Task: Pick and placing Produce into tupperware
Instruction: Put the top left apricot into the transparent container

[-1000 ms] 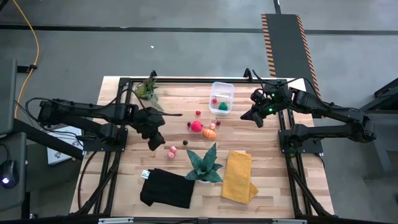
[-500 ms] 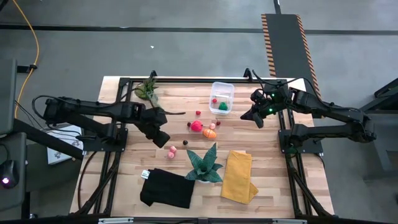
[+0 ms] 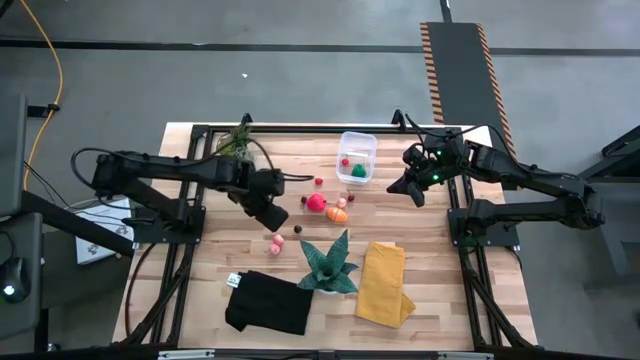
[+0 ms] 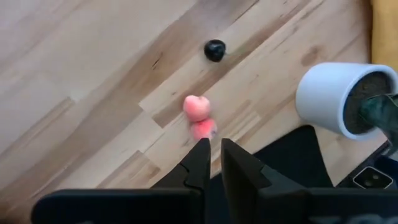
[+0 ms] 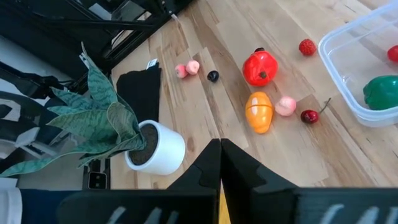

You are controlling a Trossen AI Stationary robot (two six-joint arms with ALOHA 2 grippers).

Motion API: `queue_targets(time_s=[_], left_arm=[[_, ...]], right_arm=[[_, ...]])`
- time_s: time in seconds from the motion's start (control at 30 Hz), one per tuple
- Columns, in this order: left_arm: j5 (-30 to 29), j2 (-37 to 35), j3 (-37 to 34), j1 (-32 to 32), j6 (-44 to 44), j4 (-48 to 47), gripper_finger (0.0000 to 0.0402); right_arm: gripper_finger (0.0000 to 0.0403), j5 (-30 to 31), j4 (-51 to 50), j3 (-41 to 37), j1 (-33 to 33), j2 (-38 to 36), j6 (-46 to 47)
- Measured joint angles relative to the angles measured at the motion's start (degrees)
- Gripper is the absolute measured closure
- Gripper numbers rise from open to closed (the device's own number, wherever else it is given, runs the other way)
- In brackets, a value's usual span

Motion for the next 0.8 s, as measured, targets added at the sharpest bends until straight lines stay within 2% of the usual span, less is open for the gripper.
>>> queue_targets(time_s=[0.27, 0.47, 0.8], left_arm=[[0.9, 7.4, 6.4, 0.0, 1.6, -5.9, 0.0373], [3.8, 10.9, 6.8, 0.0, 0.4, -6.0, 0.0373], [4.1, 13.2, 6.8, 0.0, 2.5, -5.8, 0.0373]], right_arm=[[0.0402, -0.2, -0.1, 0.0, 0.0, 0.0, 0.0], [0.0402, -0.5, -0.1, 0.0, 0.0, 0.0, -0.6], [0.0402, -2.7, 0.0, 0.0, 0.0, 0.0, -1.5]])
